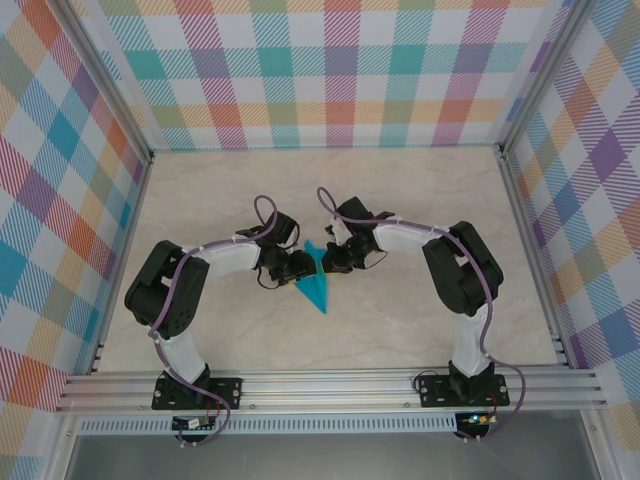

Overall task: Fold a paper plane with a square sheet of paper (fold left side to right side)
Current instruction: Fourth fold the wing at the center of the table.

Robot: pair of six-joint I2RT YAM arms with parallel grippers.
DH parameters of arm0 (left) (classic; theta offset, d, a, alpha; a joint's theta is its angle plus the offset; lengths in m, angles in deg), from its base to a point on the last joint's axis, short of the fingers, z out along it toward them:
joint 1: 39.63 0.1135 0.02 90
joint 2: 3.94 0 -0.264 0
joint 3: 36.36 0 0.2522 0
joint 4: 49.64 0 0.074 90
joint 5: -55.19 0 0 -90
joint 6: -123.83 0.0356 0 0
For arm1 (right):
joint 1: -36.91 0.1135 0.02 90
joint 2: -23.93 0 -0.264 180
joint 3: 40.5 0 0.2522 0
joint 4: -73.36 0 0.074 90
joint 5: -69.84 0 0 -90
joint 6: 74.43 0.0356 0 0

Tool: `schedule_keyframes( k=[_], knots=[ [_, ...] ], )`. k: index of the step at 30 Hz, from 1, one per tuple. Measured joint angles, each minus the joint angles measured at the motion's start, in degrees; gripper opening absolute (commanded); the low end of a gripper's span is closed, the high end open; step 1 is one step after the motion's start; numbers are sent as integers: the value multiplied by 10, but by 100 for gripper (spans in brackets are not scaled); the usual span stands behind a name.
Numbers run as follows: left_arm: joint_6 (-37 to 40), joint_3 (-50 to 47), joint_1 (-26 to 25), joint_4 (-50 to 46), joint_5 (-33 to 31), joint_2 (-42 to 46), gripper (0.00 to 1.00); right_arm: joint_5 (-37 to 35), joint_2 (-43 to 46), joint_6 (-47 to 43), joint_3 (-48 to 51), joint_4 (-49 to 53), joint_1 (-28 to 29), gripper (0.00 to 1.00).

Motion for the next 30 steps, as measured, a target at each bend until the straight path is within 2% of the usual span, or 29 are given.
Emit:
schedule_keyframes(
  k=[23, 30],
  knots=[
    [1, 0, 0, 0, 1, 2, 50, 0, -32, -4, -13, 9, 1, 7],
    [7, -1, 2, -28, -2, 43, 54, 1, -38, -9, -20, 16, 1, 7]
  ],
)
